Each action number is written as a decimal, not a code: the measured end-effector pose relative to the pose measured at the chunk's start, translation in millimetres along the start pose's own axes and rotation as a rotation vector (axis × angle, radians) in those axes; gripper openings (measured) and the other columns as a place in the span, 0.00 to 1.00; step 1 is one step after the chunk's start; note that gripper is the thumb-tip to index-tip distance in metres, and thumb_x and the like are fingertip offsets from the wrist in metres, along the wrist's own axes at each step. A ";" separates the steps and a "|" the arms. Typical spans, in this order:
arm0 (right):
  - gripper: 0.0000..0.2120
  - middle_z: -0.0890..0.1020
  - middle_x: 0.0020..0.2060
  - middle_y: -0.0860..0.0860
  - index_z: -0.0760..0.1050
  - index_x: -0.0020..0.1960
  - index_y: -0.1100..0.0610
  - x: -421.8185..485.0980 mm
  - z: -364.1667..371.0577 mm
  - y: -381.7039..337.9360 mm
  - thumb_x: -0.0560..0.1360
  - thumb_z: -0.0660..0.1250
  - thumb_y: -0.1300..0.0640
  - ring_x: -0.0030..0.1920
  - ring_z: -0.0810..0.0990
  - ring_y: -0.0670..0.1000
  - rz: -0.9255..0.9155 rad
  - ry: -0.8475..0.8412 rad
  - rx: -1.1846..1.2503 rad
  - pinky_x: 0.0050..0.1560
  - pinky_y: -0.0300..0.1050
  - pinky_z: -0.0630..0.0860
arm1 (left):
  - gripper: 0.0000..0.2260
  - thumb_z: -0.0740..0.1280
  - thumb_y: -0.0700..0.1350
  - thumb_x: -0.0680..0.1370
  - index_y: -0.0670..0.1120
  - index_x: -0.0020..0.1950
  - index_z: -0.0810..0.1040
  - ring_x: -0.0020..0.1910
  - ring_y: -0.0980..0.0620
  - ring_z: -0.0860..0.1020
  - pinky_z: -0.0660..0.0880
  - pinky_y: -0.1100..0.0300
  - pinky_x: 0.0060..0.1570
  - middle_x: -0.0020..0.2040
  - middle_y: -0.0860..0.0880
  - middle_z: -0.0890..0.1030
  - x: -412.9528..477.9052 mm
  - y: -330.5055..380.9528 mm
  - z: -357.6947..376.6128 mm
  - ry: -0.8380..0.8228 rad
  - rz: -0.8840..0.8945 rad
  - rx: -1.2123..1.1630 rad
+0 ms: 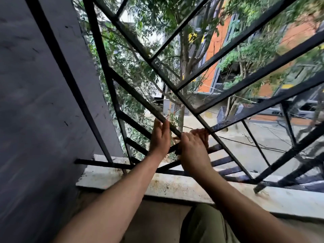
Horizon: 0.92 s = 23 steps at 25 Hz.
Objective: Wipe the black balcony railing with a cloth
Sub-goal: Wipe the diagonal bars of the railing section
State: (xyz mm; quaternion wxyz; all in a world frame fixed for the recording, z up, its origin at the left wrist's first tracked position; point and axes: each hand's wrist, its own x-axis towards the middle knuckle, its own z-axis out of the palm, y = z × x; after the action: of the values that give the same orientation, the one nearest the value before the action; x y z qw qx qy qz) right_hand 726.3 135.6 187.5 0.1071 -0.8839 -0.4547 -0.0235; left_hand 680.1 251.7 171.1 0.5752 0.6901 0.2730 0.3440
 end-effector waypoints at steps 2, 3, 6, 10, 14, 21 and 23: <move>0.14 0.82 0.52 0.56 0.75 0.58 0.59 27.4 -17.3 7.2 0.73 0.67 0.66 0.53 0.81 0.61 -0.042 -0.068 0.147 0.51 0.51 0.76 | 0.20 0.55 0.56 0.84 0.52 0.74 0.67 0.62 0.75 0.68 0.64 0.73 0.62 0.69 0.58 0.72 9.5 -0.9 -2.2 -0.103 0.009 0.050; 0.14 0.82 0.53 0.57 0.74 0.60 0.59 39.5 -22.8 9.0 0.75 0.67 0.64 0.54 0.81 0.61 -0.040 -0.124 0.134 0.50 0.51 0.76 | 0.25 0.55 0.58 0.83 0.53 0.79 0.63 0.69 0.70 0.64 0.59 0.71 0.68 0.75 0.57 0.67 14.5 -0.9 -2.7 -0.143 0.007 0.079; 0.26 0.74 0.71 0.65 0.65 0.75 0.66 10.0 -5.6 5.2 0.77 0.57 0.64 0.70 0.74 0.62 -0.089 -0.102 -0.093 0.70 0.53 0.73 | 0.29 0.57 0.56 0.79 0.53 0.80 0.61 0.75 0.60 0.62 0.58 0.61 0.76 0.79 0.54 0.63 19.3 -6.2 1.1 -0.163 -0.017 0.074; 0.25 0.77 0.66 0.65 0.70 0.73 0.66 -4.4 -0.1 36.7 0.80 0.56 0.56 0.68 0.76 0.64 -0.232 0.003 -0.567 0.71 0.59 0.70 | 0.27 0.57 0.53 0.79 0.51 0.78 0.67 0.75 0.56 0.66 0.62 0.53 0.77 0.77 0.53 0.69 13.8 -3.1 3.7 -0.128 0.018 0.055; 0.18 0.83 0.53 0.59 0.77 0.61 0.60 33.0 -9.3 17.5 0.82 0.51 0.58 0.55 0.81 0.59 -0.094 -0.178 -0.565 0.61 0.53 0.74 | 0.26 0.57 0.54 0.78 0.52 0.77 0.67 0.74 0.56 0.68 0.63 0.52 0.76 0.75 0.54 0.71 9.5 0.5 3.7 -0.117 0.009 0.047; 0.13 0.82 0.53 0.61 0.77 0.59 0.63 26.5 -3.6 29.4 0.80 0.59 0.58 0.54 0.80 0.61 -0.119 -0.035 -0.563 0.58 0.53 0.77 | 0.26 0.51 0.52 0.80 0.49 0.78 0.63 0.69 0.58 0.70 0.67 0.70 0.64 0.73 0.51 0.72 11.7 -2.3 11.2 -0.163 0.054 0.060; 0.13 0.83 0.52 0.57 0.78 0.58 0.59 36.7 0.1 15.6 0.80 0.58 0.58 0.53 0.80 0.58 -0.032 -0.048 -0.509 0.54 0.50 0.75 | 0.26 0.52 0.53 0.81 0.50 0.79 0.61 0.68 0.59 0.70 0.66 0.66 0.65 0.74 0.50 0.72 14.2 -2.8 12.1 -0.172 0.051 0.051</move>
State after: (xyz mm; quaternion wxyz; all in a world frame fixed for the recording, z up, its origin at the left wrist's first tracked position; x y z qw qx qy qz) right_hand 760.4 156.2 189.9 -0.1303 -0.8752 -0.4506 -0.1180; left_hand 698.4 255.8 169.4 0.5697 0.7384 0.2134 0.2908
